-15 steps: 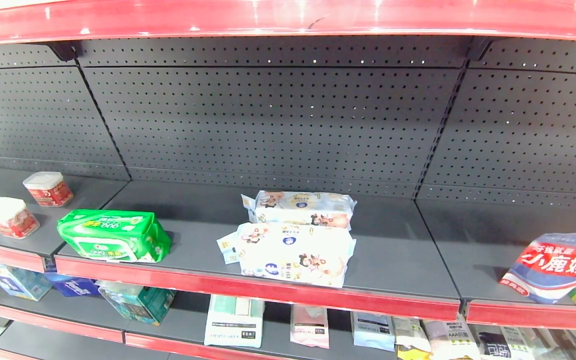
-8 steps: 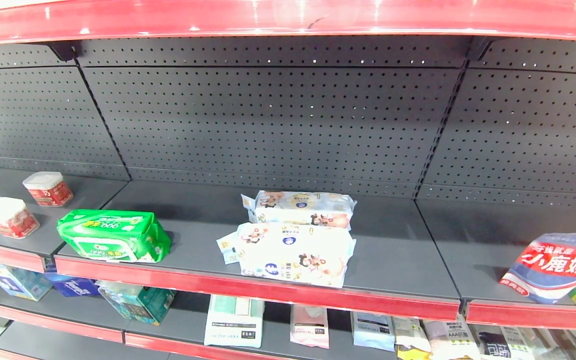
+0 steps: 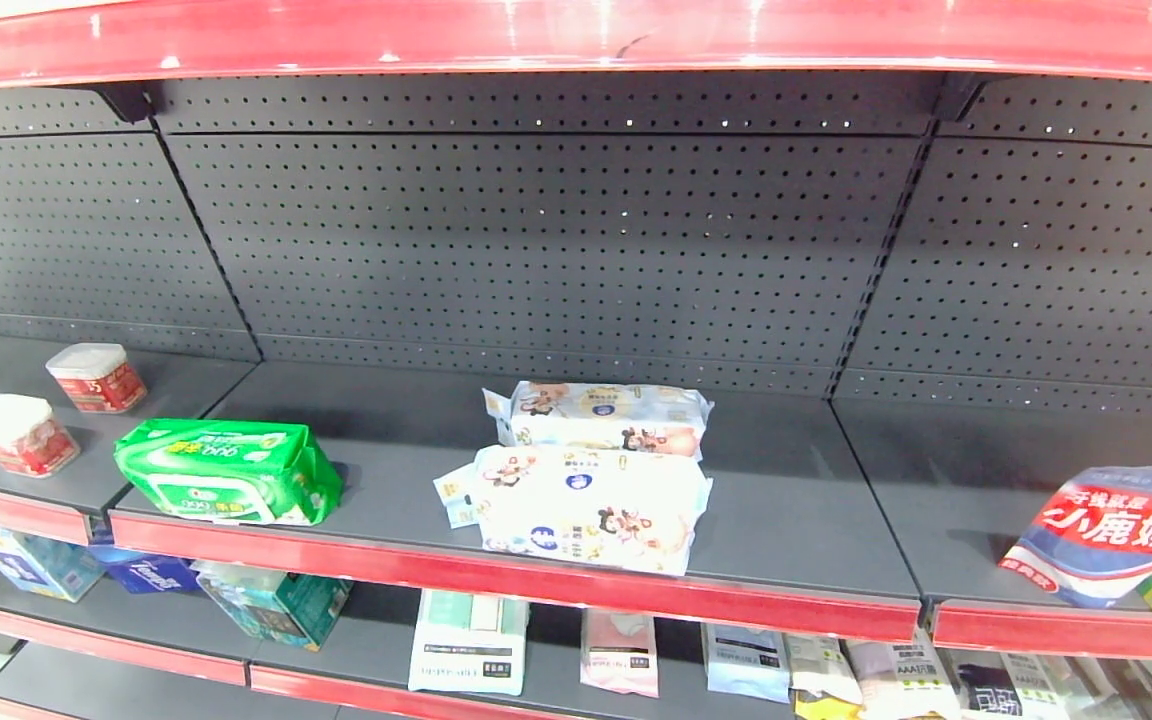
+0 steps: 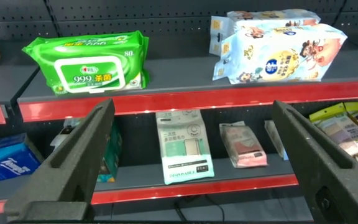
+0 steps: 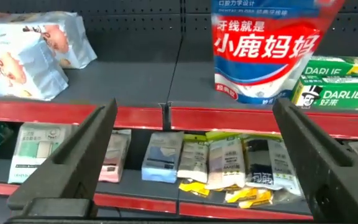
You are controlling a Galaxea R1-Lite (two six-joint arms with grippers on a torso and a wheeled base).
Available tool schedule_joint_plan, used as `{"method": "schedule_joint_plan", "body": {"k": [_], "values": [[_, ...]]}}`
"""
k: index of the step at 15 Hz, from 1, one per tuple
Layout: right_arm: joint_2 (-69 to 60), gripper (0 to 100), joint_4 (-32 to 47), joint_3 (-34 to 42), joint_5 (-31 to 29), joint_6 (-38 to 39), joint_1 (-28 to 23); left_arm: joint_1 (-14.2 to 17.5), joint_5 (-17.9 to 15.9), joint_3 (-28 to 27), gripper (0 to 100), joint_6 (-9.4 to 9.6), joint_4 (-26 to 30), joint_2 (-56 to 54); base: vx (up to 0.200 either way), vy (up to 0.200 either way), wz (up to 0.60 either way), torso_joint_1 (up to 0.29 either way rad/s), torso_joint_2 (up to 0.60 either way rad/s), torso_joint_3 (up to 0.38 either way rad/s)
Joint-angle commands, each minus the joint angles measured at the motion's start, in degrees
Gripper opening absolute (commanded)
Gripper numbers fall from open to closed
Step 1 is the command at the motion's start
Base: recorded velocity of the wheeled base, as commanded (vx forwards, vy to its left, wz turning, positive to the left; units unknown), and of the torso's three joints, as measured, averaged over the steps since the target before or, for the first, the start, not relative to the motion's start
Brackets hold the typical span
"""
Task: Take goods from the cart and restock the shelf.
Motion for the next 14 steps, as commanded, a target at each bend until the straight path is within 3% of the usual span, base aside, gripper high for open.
{"method": "schedule_joint_plan", "body": {"k": [1, 10, 14], "values": [[-0.1, 100, 0.0, 0.0, 0.0, -0.3, 0.0, 0.0, 0.0, 0.0, 100, 0.02, 0.0, -0.1, 0.000, 0.000, 0.00, 0.000, 0.00, 0.000], [-0.1, 100, 0.0, 0.0, 0.0, -0.5, 0.0, 0.0, -0.3, 0.0, 100, -0.07, 0.0, 0.3, 0.000, 0.000, 0.00, 0.000, 0.00, 0.000], [-0.2, 100, 0.0, 0.0, 0.0, -0.5, 0.0, 0.0, -0.4, 0.0, 100, -0.07, 0.1, 0.6, 0.000, 0.000, -0.60, 0.000, 0.00, 0.002]]}}
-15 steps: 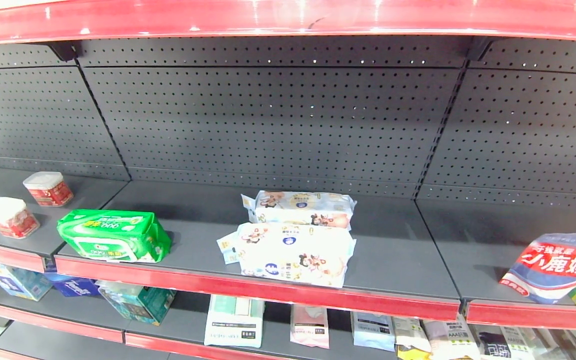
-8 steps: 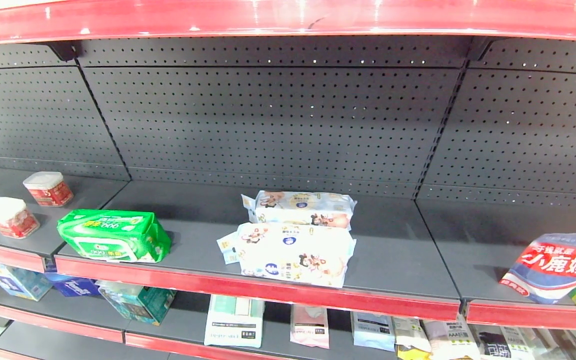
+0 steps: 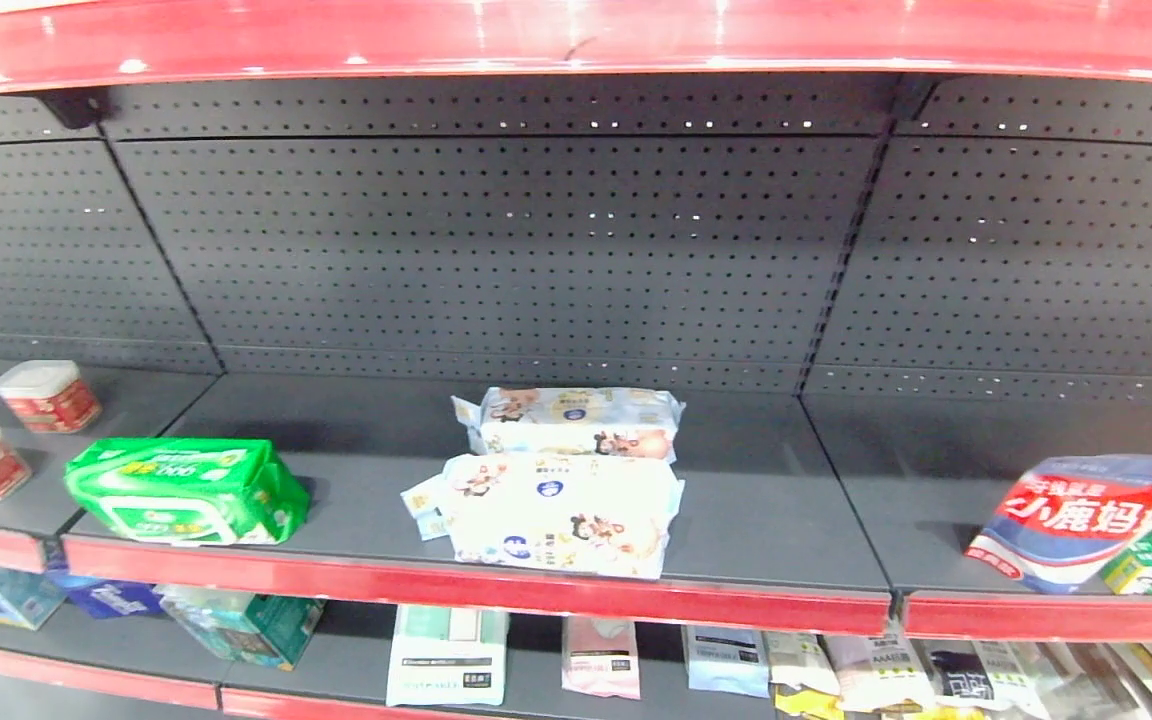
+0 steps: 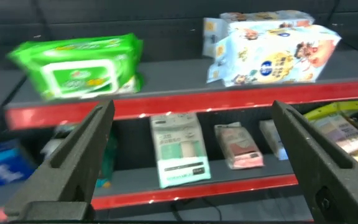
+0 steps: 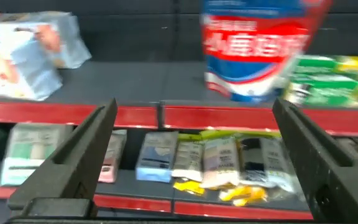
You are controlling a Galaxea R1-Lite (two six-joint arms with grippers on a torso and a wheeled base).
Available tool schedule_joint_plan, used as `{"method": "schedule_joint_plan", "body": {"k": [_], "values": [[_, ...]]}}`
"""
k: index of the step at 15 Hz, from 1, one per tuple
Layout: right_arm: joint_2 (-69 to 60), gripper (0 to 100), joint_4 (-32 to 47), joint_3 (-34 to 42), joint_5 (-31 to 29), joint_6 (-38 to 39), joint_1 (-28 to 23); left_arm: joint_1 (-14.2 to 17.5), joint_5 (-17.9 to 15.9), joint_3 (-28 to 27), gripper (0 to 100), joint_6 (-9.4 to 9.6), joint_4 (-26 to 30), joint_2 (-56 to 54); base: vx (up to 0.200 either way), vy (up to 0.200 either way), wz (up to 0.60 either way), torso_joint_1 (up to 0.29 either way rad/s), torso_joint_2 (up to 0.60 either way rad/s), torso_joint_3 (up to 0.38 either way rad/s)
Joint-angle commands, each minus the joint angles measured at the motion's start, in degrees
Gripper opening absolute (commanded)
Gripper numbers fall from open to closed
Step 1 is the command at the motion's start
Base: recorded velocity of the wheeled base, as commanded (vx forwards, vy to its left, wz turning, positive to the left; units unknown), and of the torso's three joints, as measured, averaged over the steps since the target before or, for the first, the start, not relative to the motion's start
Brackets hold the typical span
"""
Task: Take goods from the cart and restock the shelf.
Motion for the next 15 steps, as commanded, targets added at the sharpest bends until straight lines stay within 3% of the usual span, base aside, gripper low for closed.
{"method": "schedule_joint_plan", "body": {"k": [1, 4, 8, 10, 11, 12, 13, 15], "values": [[0.0, 100, 0.0, 0.0, 0.0, 0.0, 0.0, 0.0, 0.0, 0.0, 100, -0.01, 0.0, 0.4, 0.000, 0.000, -0.60, 0.017, 0.01, 0.002], [0.0, 100, 0.0, 0.0, 0.0, 0.0, 0.0, 0.0, -0.1, -0.1, 100, -0.01, 0.0, 0.5, 0.000, 0.000, -0.60, 0.002, 0.01, 0.007], [-0.1, 100, 0.0, 0.0, 0.0, -0.1, 0.0, 0.1, 0.0, -0.1, 100, -0.01, 0.0, -0.3, 0.000, 0.000, 0.00, 0.000, 0.00, 0.000], [0.0, 100, 0.0, 0.0, 0.0, -0.1, 0.0, 0.2, 1.7, -4.0, 100, -0.54, 0.0, 3.6, 0.000, 0.000, 0.00, 0.000, 0.00, 0.000], [-0.1, 100, 0.0, 0.0, 0.0, -0.1, 0.0, 0.1, 5.0, -12.7, 100, -4.93, -0.2, 15.3, 0.000, 0.000, 0.00, 0.000, 0.00, 0.000], [0.0, 100, 0.0, 0.0, 0.0, -0.1, 0.0, 0.2, 5.9, -17.5, 100, -7.13, -0.5, 22.3, 0.000, 0.000, 0.00, 0.000, 0.00, 0.000], [-0.1, 100, 0.0, 0.0, 0.0, -0.1, 0.0, 0.3, 6.4, -19.7, 100, -6.07, -0.5, 26.9, 0.000, 0.000, 0.00, 0.000, 0.00, 0.000], [0.0, 100, 0.0, 0.0, 0.0, -0.1, 0.0, 0.9, 13.6, -19.9, 100, 0.43, -0.4, 35.1, 0.000, 0.000, 0.00, 0.000, 0.00, 0.000]]}}
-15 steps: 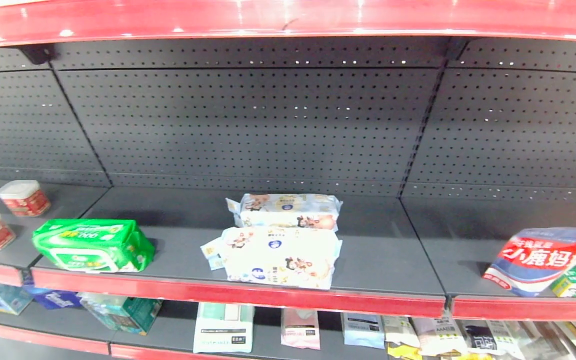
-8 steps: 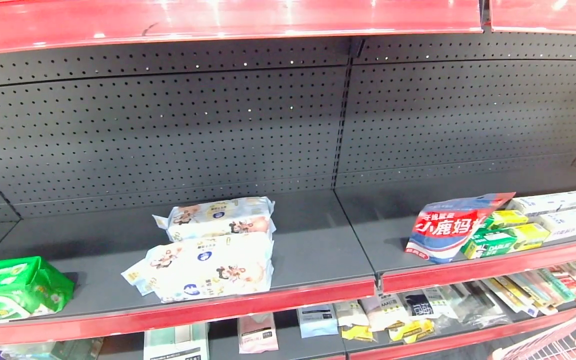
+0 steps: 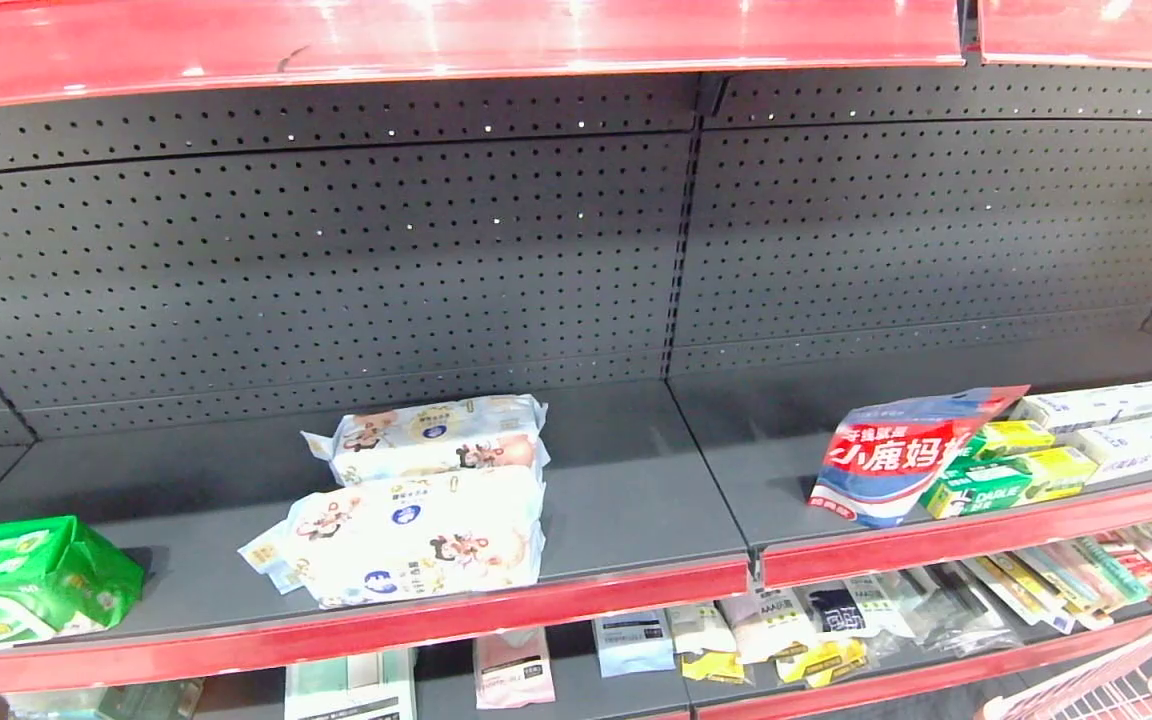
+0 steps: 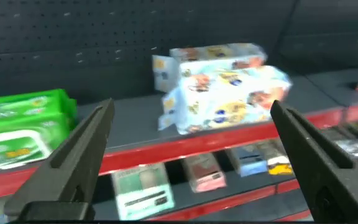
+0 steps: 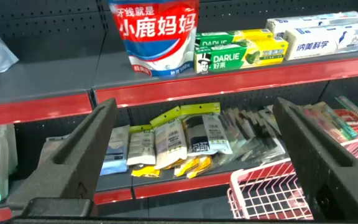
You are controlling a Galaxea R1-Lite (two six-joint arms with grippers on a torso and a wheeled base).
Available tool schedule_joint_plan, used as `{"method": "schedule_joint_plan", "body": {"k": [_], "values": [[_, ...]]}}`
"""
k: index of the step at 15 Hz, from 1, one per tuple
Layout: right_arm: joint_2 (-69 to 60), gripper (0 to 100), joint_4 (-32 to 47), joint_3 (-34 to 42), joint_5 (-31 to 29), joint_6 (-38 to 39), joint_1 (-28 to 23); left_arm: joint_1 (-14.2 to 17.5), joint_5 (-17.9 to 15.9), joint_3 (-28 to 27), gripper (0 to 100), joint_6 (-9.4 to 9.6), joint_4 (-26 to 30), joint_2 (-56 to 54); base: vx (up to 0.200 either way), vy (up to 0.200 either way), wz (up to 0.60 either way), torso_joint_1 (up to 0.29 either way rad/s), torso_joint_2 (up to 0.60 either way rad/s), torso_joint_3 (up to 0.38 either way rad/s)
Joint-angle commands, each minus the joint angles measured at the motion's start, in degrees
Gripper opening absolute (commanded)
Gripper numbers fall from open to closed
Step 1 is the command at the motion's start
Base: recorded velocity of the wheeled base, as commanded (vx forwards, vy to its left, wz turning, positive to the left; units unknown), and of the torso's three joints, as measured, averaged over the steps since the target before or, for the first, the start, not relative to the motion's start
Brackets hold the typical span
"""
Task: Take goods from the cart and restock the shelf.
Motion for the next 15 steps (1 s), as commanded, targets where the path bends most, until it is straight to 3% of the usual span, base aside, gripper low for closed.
{"method": "schedule_joint_plan", "body": {"k": [1, 8, 10, 15], "values": [[-0.1, 100, 0.0, 0.0, 0.0, 0.0, 0.0, 0.5, 9.1, -4.4, 100, 3.66, -0.2, 19.2, 0.000, 0.000, 0.00, 0.000, 0.00, 0.000], [-0.1, 100, 0.0, 0.0, 0.0, 0.0, 0.0, 1.8, 10.8, -3.7, 100, 3.48, -0.5, 33.8, 0.000, 0.000, 0.00, 0.000, 0.00, 0.000], [0.0, 100, 0.0, 0.0, 0.0, 0.0, 0.0, 4.0, 12.3, -6.0, 100, 3.40, -0.5, 39.6, 0.000, 0.000, 0.00, 0.000, 0.00, 0.000], [-0.1, 100, 0.0, 0.0, 0.0, 0.0, 0.0, 4.6, 14.0, -9.6, 100, 3.31, -1.1, 46.2, 0.000, 0.000, 0.00, 0.000, 0.00, 0.000]]}}
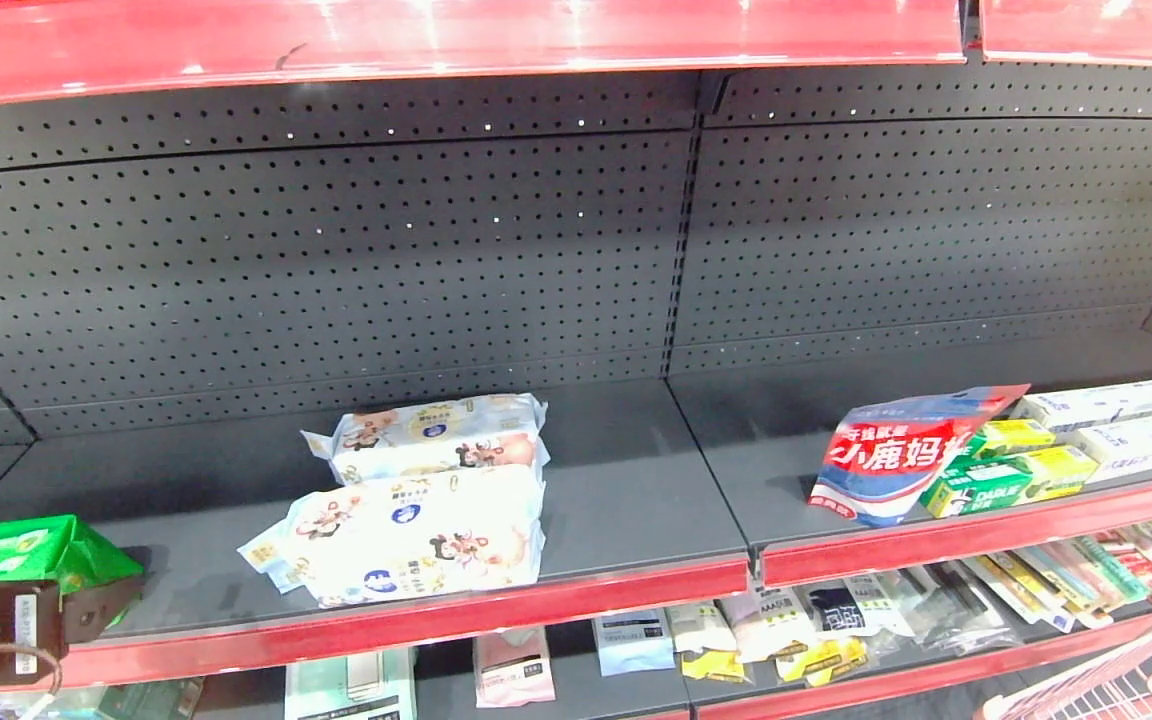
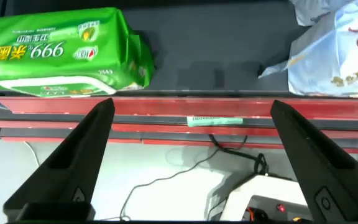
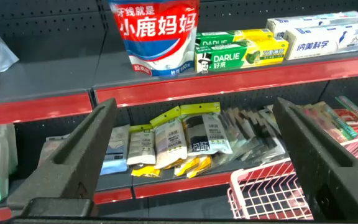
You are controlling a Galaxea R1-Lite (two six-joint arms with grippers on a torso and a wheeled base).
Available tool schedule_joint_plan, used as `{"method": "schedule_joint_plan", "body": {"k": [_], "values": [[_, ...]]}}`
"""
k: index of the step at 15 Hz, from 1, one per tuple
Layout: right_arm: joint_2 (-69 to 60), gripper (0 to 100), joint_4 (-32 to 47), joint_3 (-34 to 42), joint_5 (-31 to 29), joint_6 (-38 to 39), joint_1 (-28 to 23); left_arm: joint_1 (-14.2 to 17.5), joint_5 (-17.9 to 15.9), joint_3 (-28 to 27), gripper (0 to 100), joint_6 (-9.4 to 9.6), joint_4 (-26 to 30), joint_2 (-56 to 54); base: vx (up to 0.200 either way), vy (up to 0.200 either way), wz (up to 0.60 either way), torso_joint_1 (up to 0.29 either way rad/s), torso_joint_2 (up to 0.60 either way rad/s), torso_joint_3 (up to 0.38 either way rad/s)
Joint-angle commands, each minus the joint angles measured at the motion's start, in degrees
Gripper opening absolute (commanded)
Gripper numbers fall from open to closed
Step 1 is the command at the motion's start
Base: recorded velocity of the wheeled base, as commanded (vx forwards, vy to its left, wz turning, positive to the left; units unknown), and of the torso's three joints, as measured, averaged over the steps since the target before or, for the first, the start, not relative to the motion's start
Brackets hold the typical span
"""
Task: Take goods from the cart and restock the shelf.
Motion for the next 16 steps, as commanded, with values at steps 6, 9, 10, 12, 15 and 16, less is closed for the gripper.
{"method": "schedule_joint_plan", "body": {"k": [6, 9, 10, 12, 15, 16], "values": [[0.0, 100, 0.0, 0.0, 0.0, 0.0, 0.0, -0.2, -0.2, -0.9, 100, 0.34, -12.4, 13.7, 0.000, 0.000, 0.00, 0.000, 0.00, 0.000], [0.0, 100, 0.0, 0.0, 0.0, 0.0, 0.0, -1.6, -0.2, -0.7, 100, 0.34, -12.7, 16.1, 0.000, 0.000, 0.00, 0.000, 0.00, 0.000], [0.0, 100, 0.0, 0.0, 0.0, 0.0, 0.0, -2.2, -0.2, -0.5, 100, 0.34, -12.7, 16.6, 0.000, 0.000, 0.00, 0.000, 0.00, 0.000], [0.1, 100, 0.0, 0.0, 0.0, 0.0, 0.0, -2.5, -0.2, -0.8, 100, 0.34, -13.1, 18.2, 0.000, 0.000, 0.00, 0.000, 0.00, 0.000], [0.0, 100, 0.0, 0.0, 0.0, 0.0, 0.0, -3.3, -0.2, -0.6, 100, 0.34, -14.6, 20.3, 0.000, 0.000, 0.00, 0.000, 0.00, 0.000], [0.1, 100, 0.0, 0.0, 0.0, 0.0, 0.0, -4.0, -0.2, -0.9, 100, 0.26, -14.7, 21.1, 0.000, 0.000, 0.00, 0.000, 0.00, 0.000]]}}
